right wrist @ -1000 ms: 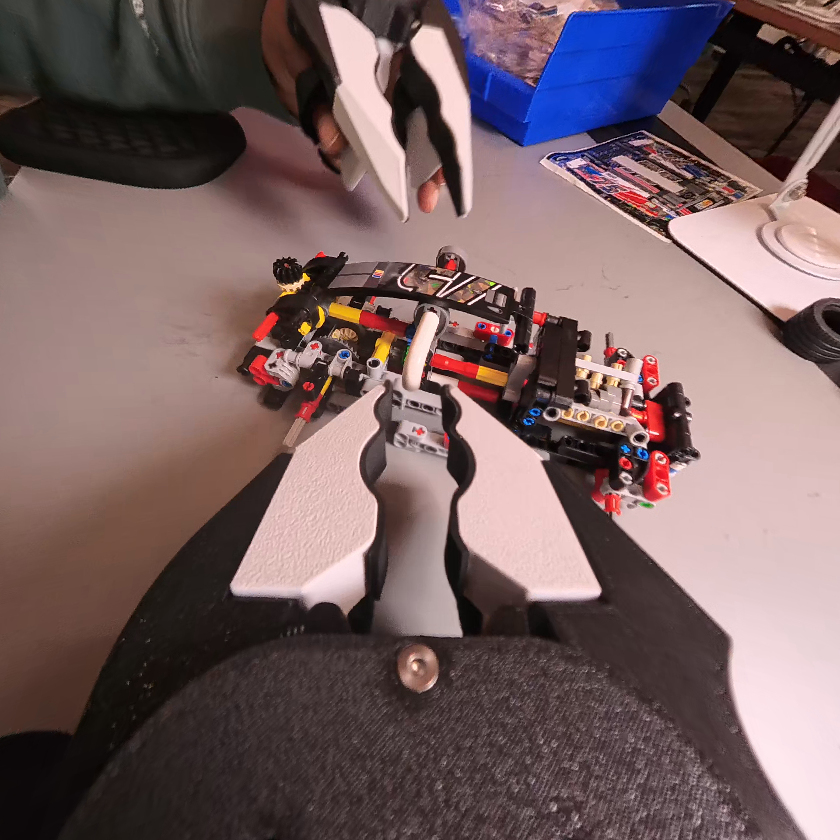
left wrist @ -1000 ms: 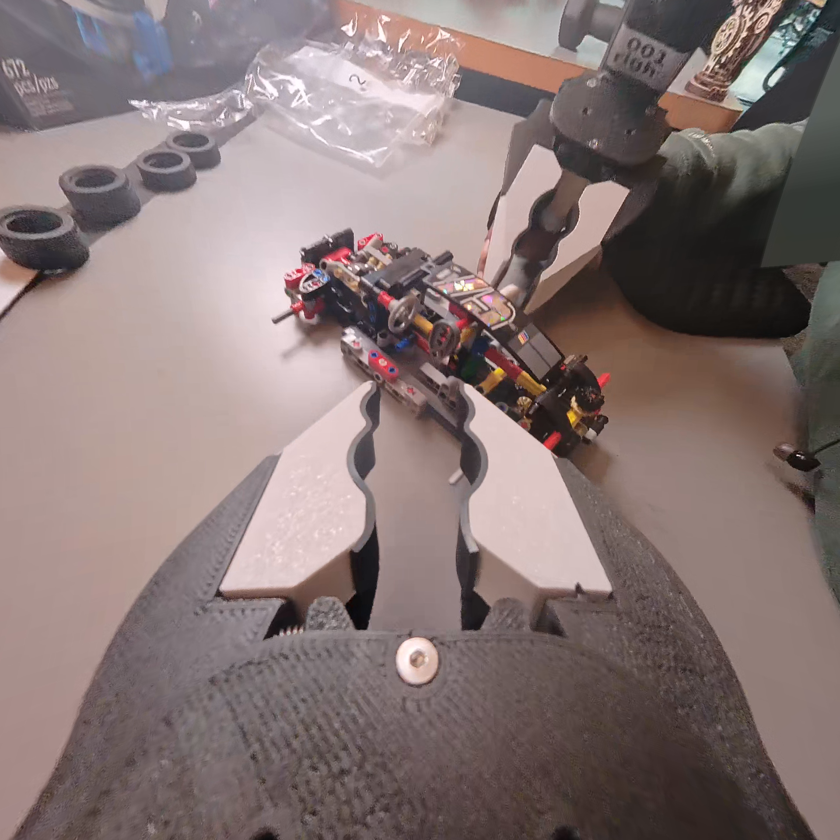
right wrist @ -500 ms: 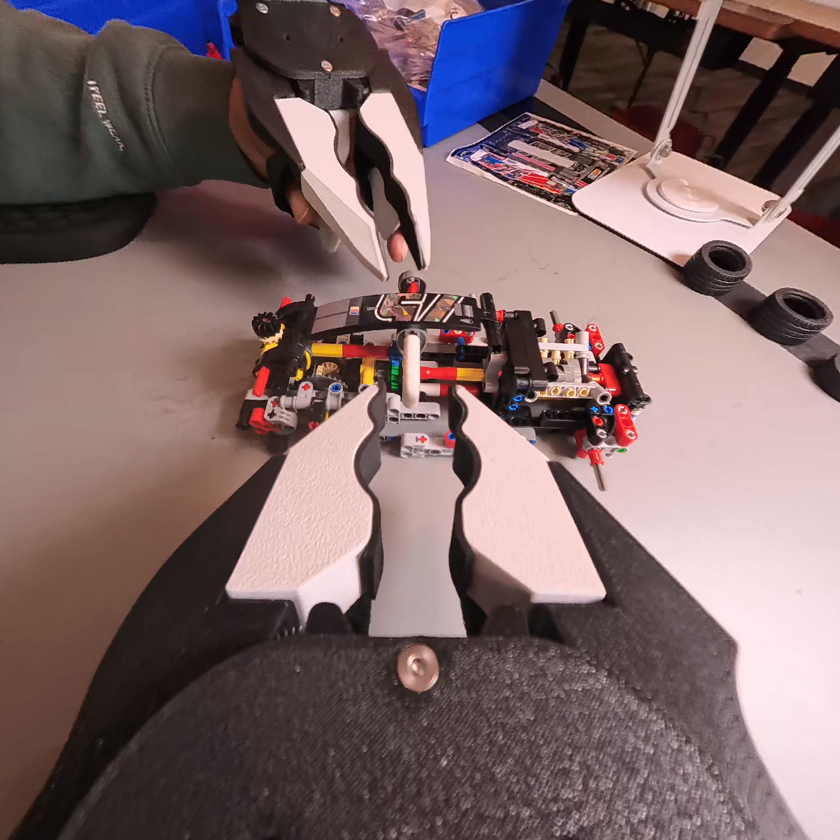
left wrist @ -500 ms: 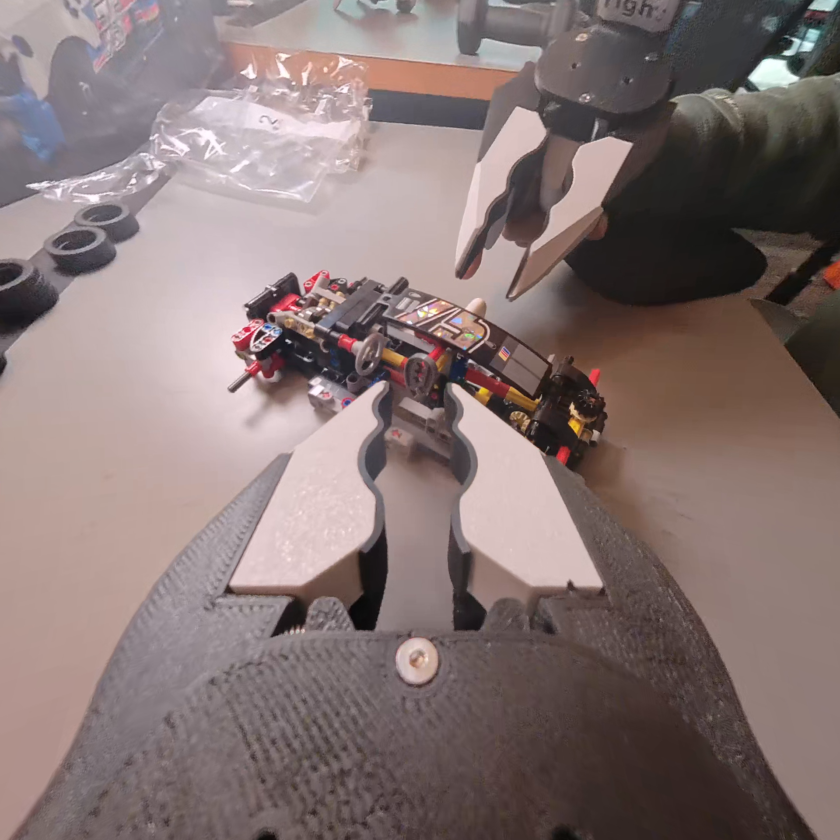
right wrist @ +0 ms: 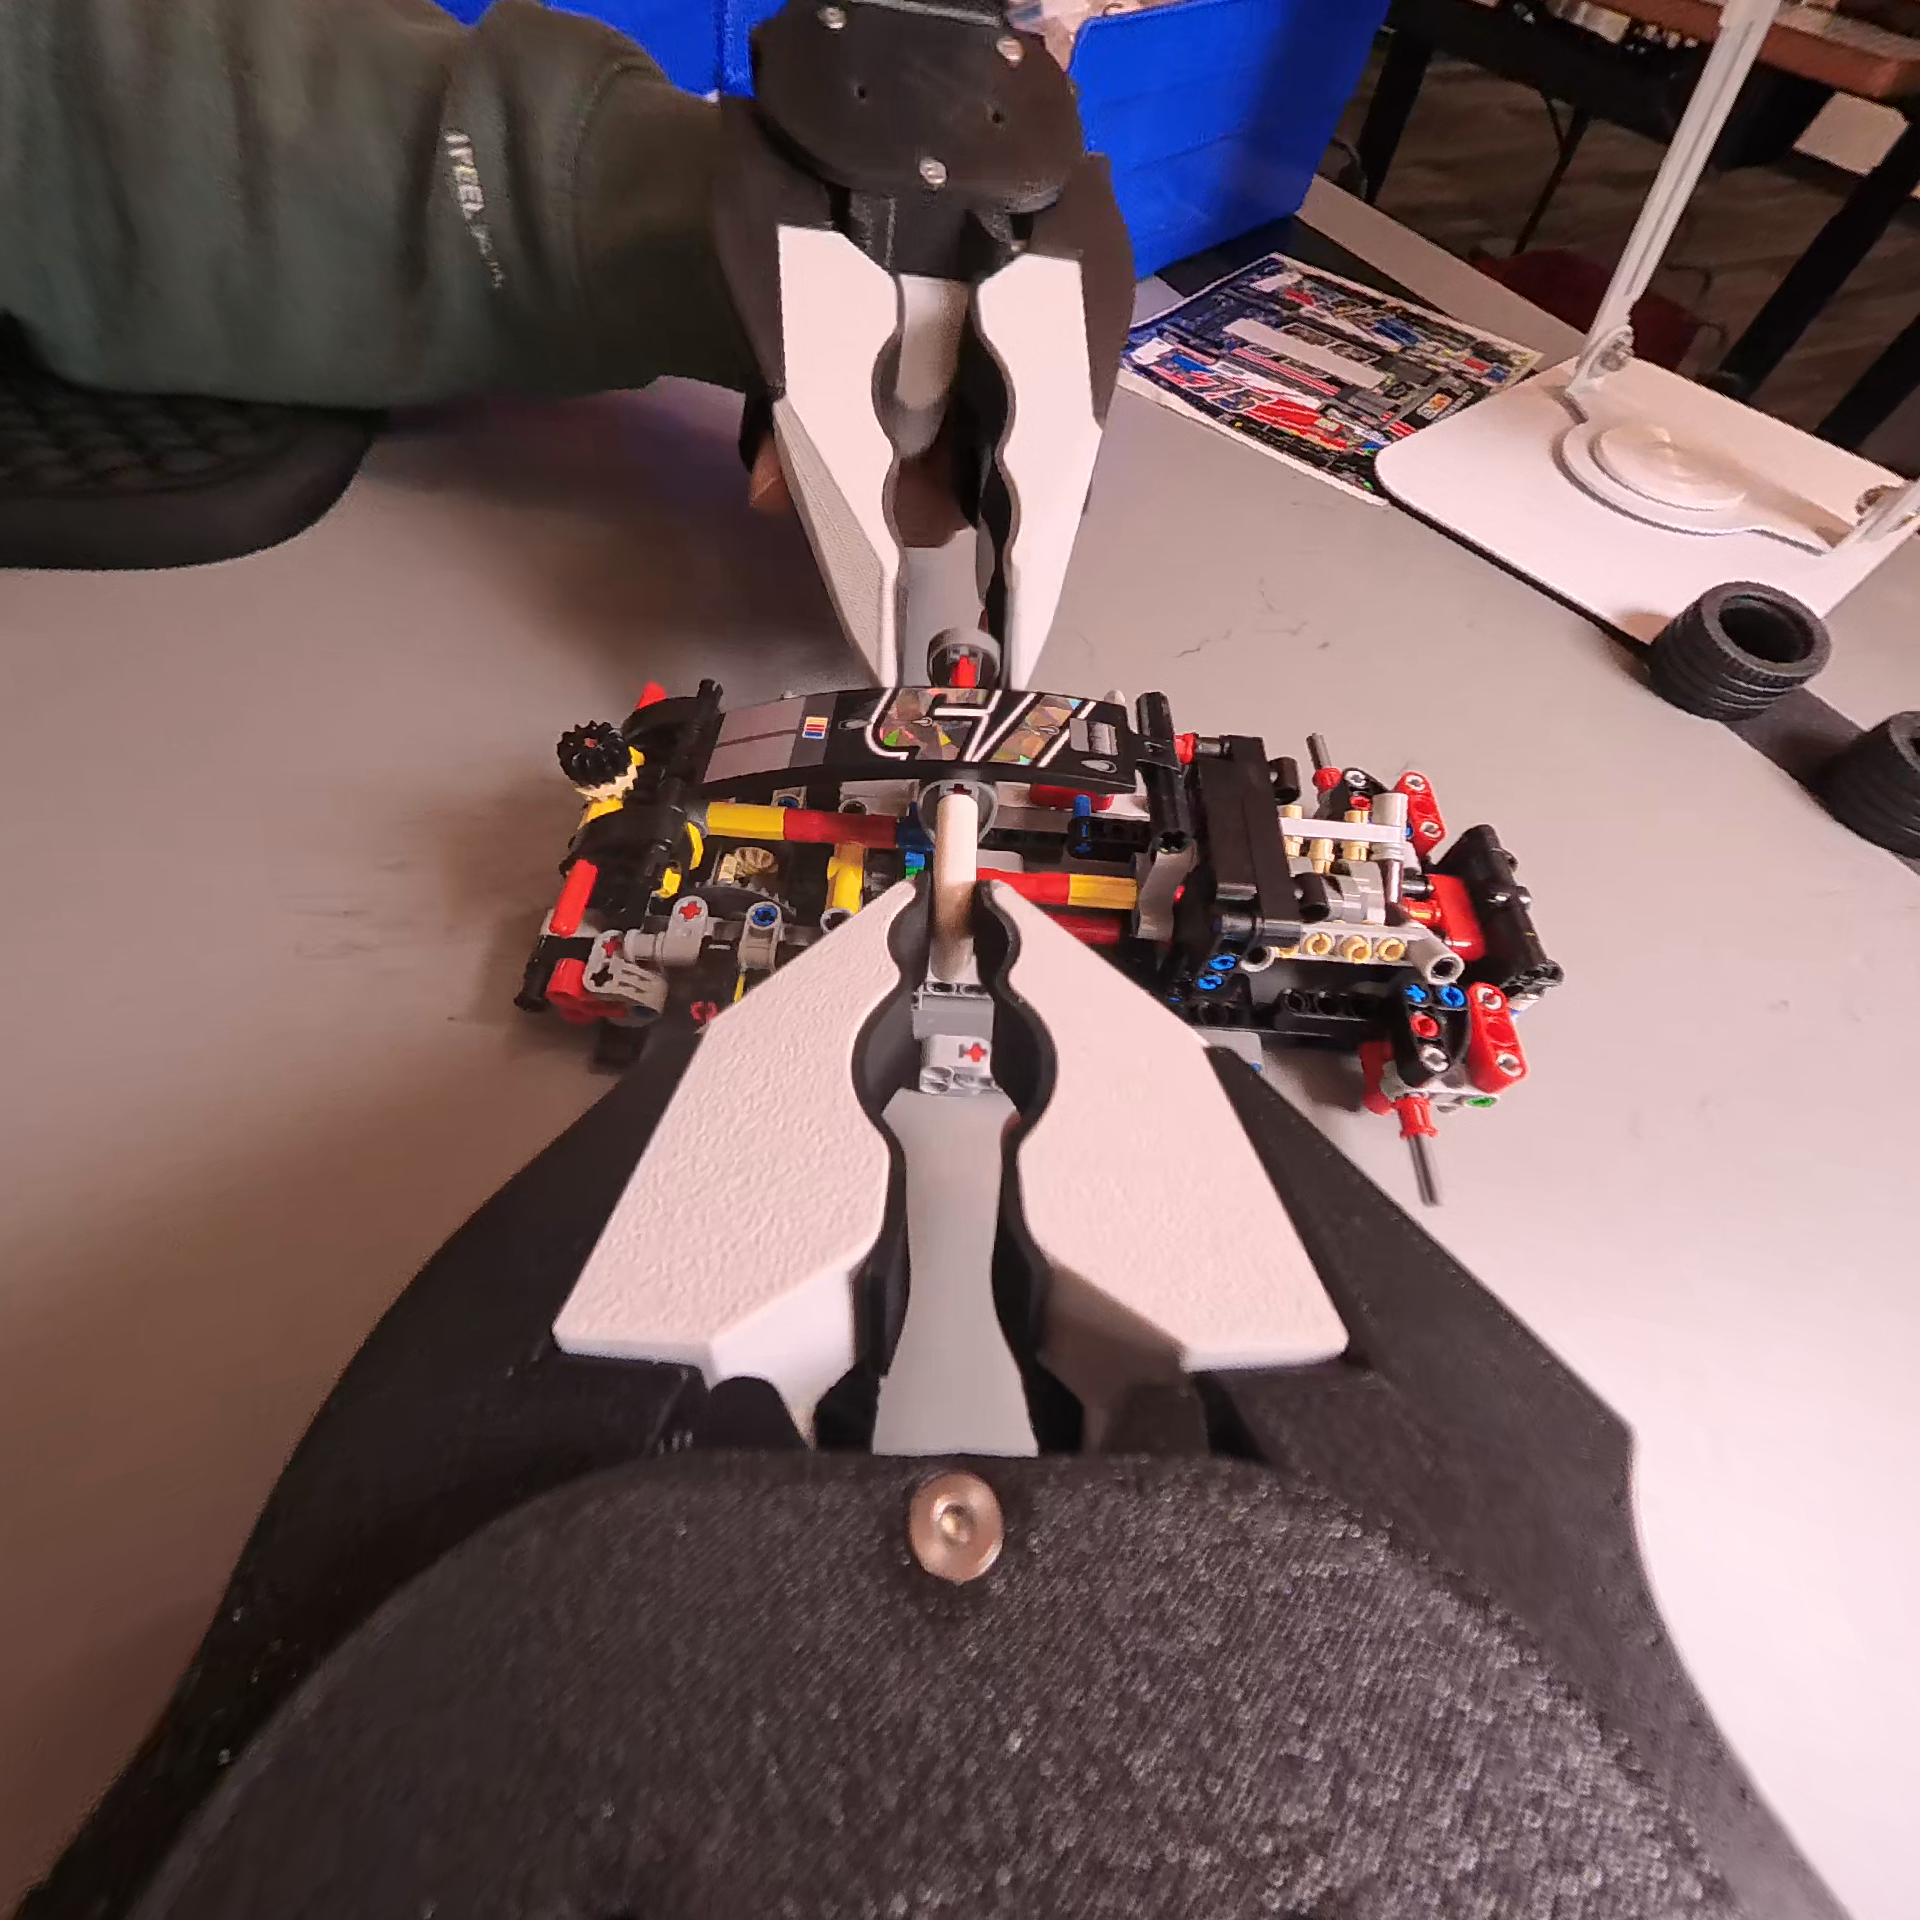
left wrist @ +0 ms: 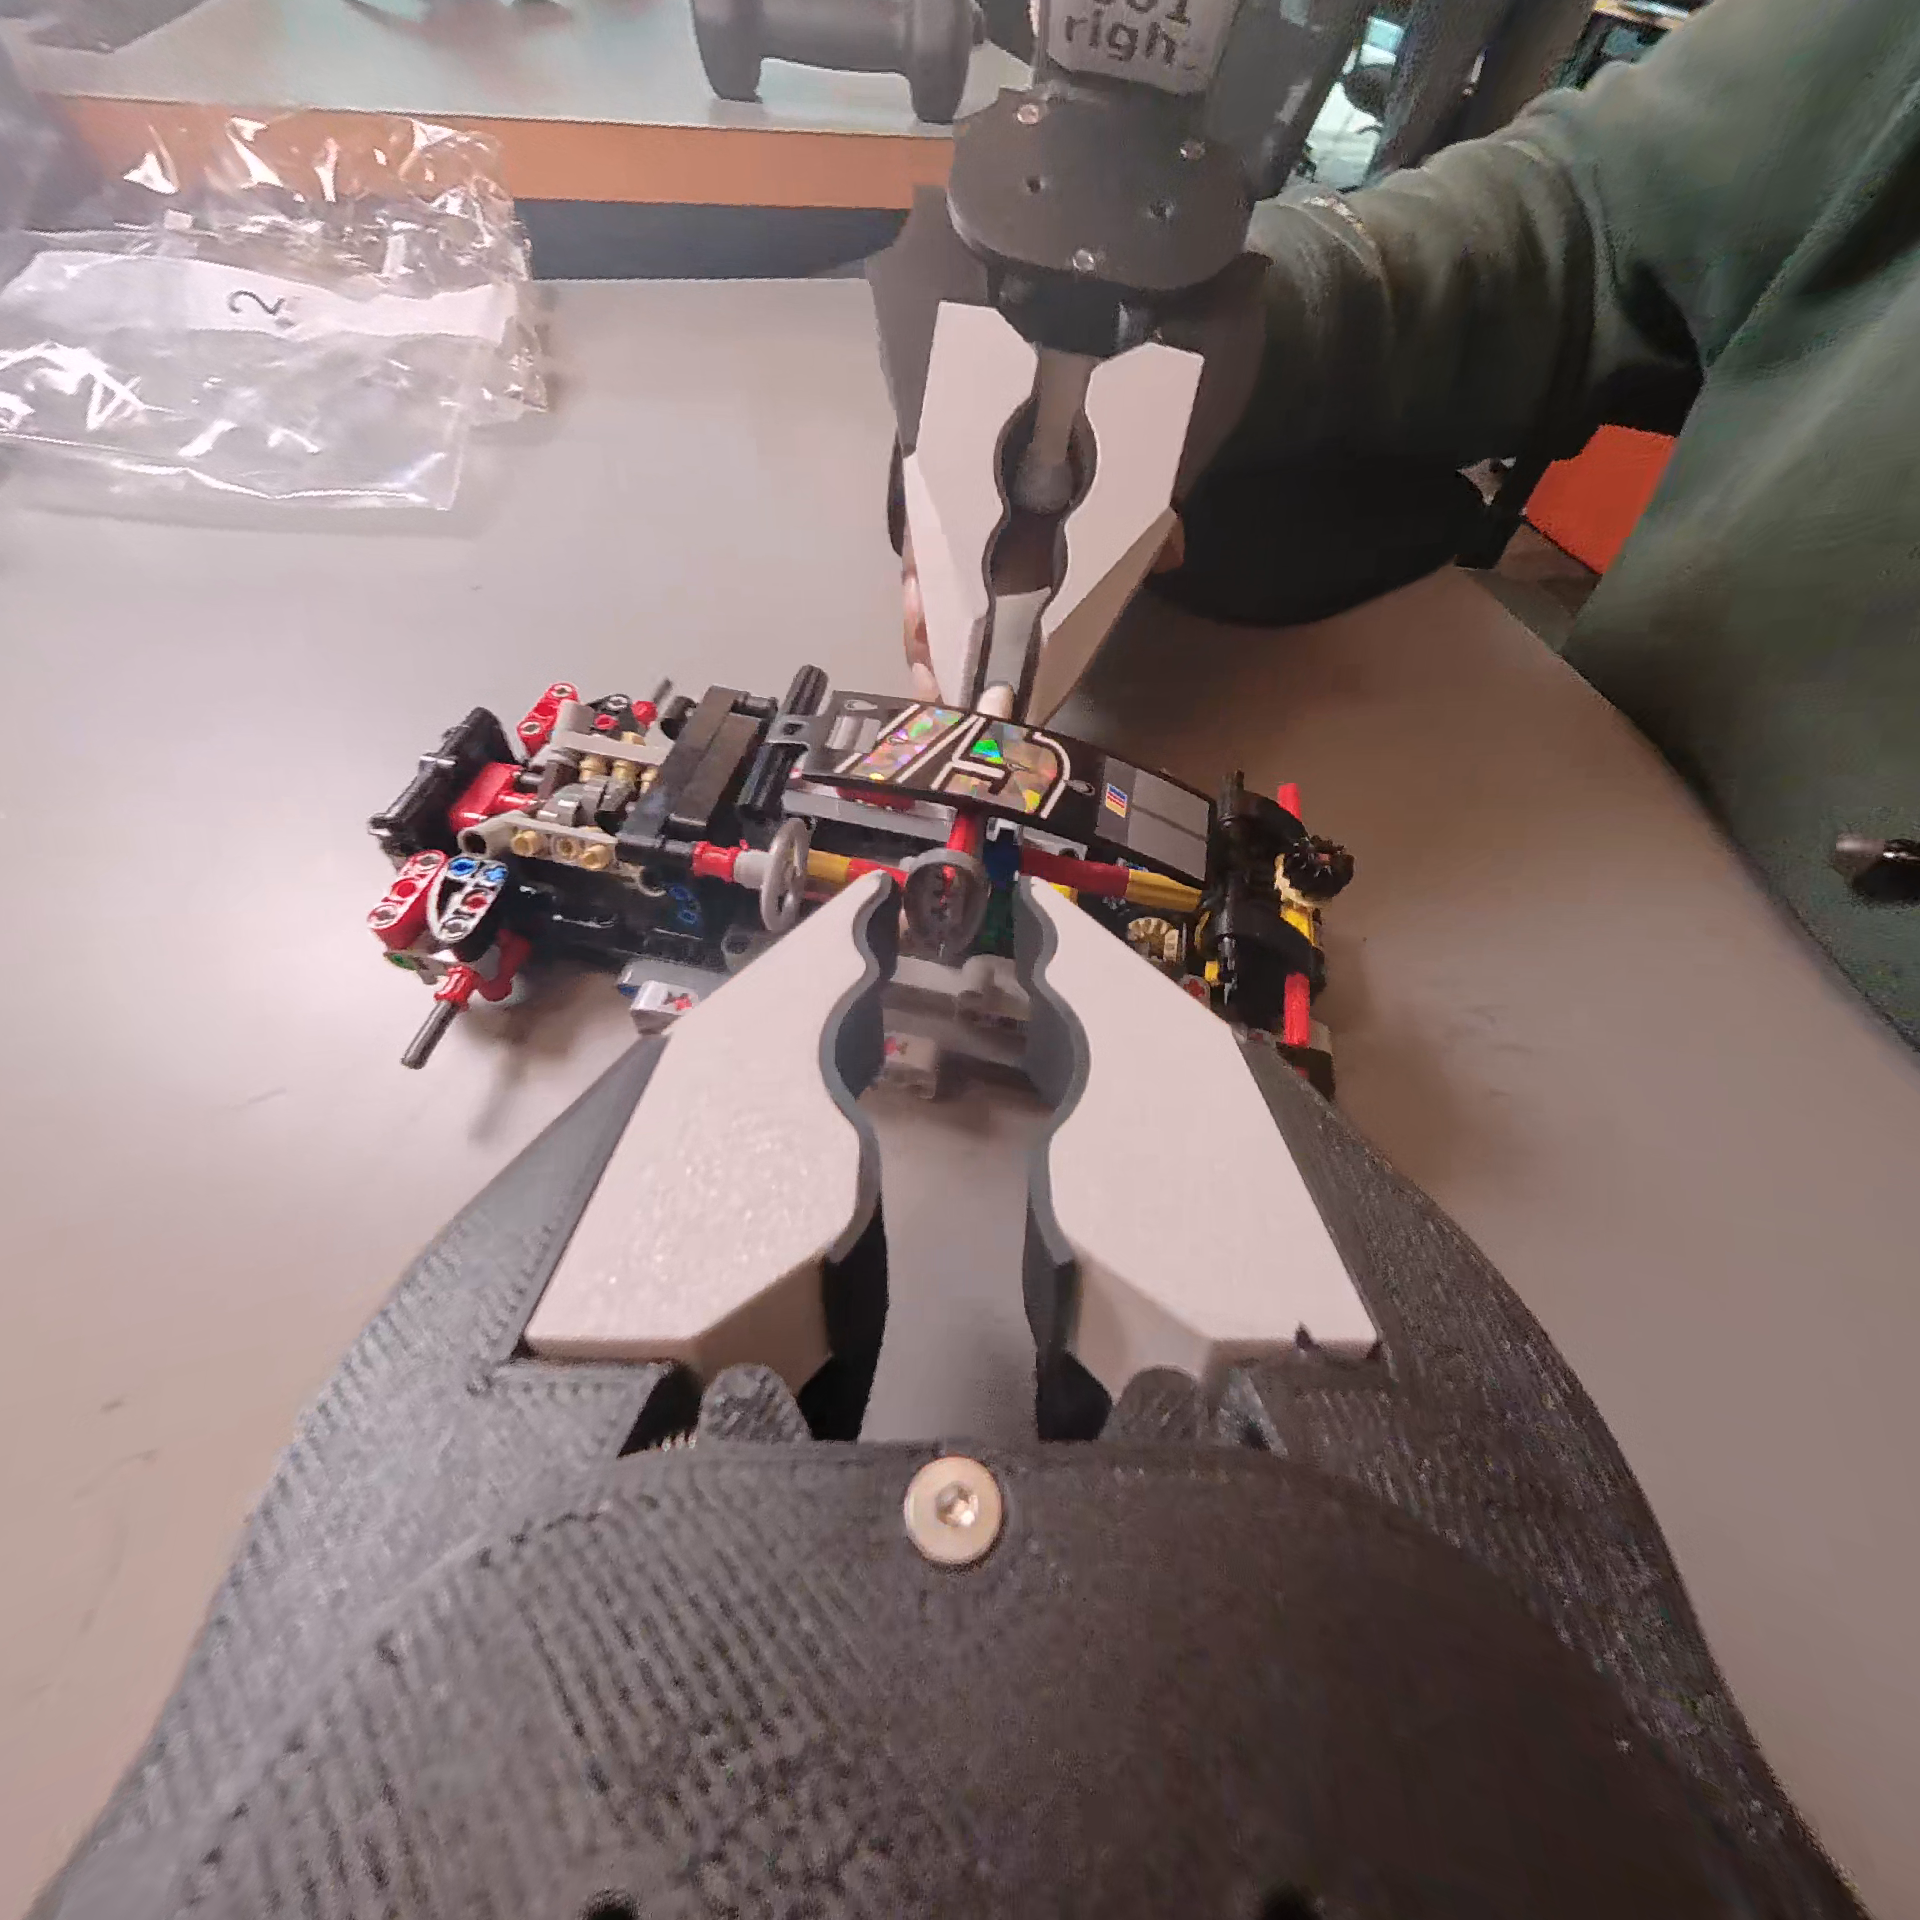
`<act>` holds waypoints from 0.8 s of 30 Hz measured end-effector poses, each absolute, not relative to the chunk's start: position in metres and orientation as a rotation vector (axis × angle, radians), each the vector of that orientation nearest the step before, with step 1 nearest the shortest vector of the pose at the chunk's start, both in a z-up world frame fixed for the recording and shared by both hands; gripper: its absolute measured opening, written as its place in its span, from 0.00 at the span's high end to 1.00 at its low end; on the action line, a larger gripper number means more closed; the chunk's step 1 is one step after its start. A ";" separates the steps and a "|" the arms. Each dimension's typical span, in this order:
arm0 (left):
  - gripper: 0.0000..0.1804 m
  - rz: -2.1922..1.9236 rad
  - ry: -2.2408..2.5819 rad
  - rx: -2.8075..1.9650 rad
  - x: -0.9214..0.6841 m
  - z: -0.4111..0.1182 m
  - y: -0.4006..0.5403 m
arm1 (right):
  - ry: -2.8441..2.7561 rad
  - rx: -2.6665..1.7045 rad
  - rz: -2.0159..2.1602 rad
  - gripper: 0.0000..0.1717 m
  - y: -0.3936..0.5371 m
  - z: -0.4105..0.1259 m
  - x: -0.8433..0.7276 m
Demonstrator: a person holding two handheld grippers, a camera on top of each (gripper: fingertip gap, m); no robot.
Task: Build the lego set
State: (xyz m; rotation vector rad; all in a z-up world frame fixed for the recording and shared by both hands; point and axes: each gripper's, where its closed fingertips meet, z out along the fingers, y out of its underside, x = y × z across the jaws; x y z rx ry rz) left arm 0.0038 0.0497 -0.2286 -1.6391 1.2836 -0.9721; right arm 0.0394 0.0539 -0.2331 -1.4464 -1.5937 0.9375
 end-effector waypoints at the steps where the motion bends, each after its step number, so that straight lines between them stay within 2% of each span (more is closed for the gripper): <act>1: 0.90 -0.988 1.295 -1.631 0.005 -0.229 0.049 | -1.614 -1.432 0.946 0.97 0.054 -0.234 0.040; 3: 0.93 -0.997 1.307 -1.609 0.008 -0.228 0.049 | -1.648 -1.414 0.988 0.97 0.055 -0.234 0.042; 24: 0.92 -0.964 1.320 -1.506 0.013 -0.227 0.042 | -1.664 -1.359 1.115 0.97 0.055 -0.236 0.043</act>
